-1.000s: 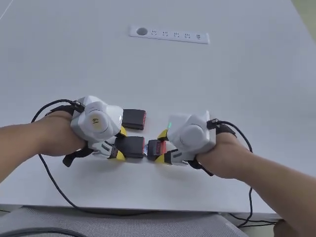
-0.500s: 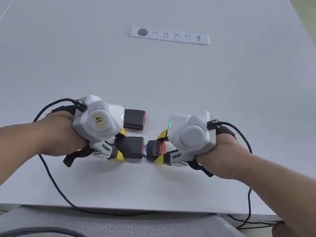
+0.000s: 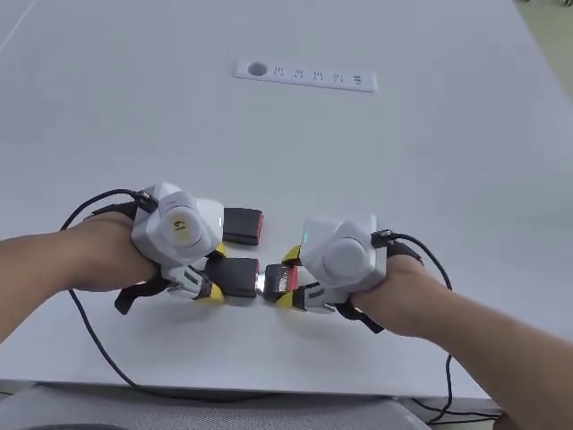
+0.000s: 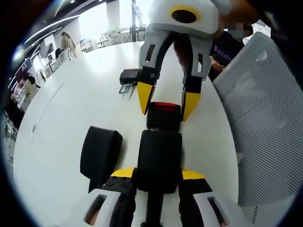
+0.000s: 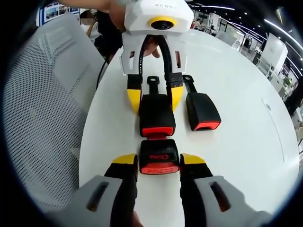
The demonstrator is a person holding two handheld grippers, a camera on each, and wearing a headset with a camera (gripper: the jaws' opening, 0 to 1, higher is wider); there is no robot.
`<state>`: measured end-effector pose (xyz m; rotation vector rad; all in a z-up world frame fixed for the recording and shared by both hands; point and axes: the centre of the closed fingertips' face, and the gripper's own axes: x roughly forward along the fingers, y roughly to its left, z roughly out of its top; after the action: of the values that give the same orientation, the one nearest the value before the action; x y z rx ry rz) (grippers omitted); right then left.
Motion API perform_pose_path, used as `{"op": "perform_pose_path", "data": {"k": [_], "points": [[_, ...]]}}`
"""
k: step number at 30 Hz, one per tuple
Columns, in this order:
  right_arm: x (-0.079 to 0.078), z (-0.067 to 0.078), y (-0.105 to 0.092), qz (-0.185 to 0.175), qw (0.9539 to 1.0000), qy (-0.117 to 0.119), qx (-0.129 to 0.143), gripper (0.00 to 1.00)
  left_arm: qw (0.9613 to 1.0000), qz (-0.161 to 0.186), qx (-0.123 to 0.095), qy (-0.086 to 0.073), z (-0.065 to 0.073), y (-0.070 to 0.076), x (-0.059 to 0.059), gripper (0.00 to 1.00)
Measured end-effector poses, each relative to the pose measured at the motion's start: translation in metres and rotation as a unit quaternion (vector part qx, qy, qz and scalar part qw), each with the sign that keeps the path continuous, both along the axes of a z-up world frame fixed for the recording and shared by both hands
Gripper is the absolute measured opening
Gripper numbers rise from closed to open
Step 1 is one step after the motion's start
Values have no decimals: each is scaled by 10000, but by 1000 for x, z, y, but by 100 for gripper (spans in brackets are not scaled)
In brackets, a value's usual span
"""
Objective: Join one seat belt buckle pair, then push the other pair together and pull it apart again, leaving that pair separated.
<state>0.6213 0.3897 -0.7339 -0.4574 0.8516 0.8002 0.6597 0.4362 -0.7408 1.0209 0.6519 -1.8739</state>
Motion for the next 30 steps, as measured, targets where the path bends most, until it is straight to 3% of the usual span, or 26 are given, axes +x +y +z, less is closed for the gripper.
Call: {"op": "perform_pose_path", "data": {"k": [5,7,17,30], "points": [[-3,0,3,13,10000,-8,-21,38,10000,49,68,3,-1,4,1,44],[-4,2,4,10,10000,-12,-8,38,9999,90,55,-77,1,5,5,47],[-8,13,-4,-8,10000,-62,-74,35,9996,180,-199,8,25,-2,6,50],[-3,35,-36,-116,9996,-174,-177,35,9985,336,-437,-48,40,-21,24,50]]}}
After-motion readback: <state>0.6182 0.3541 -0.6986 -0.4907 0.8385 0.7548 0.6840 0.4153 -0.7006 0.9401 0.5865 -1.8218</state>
